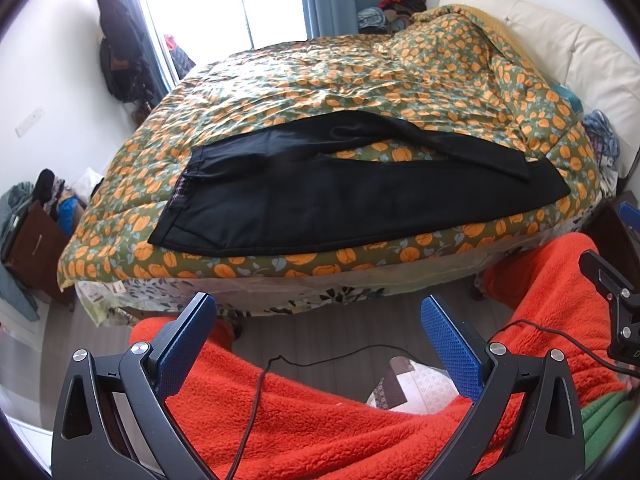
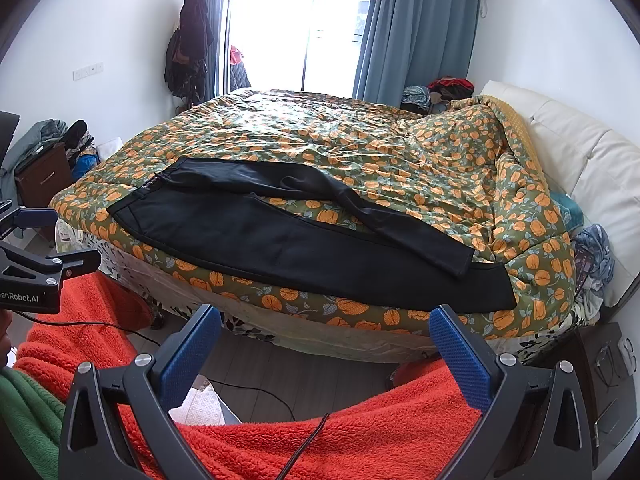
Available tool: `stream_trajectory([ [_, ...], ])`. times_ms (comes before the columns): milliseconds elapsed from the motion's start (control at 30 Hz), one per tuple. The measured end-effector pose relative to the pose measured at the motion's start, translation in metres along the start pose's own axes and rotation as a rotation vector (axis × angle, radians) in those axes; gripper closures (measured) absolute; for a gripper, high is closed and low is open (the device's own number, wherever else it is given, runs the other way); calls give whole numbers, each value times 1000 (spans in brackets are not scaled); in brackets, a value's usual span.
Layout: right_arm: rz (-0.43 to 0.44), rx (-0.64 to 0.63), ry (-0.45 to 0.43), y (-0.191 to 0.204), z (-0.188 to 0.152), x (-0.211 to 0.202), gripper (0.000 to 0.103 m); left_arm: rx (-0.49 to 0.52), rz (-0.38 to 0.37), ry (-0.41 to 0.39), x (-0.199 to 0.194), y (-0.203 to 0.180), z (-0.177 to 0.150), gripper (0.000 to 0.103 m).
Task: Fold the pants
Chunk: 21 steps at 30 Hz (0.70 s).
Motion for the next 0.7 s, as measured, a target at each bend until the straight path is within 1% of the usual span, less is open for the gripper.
stream_trajectory([
  [367,1,-2,1,0,0,0,0,0,0,2,0,-1,1,1],
  [700,0,-1,1,1,0,0,0,1,-8,9,3,-5,-7,1],
])
Point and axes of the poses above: each gripper's, at about its wrist camera, not at the fingertips, and x roughly the way its jaws point, y to its left, z to its top, the point moved 8 cm from there along x, roughly the way its jaws point, and after that the axes turned 3 degrees about x, right-handed, at the moved point
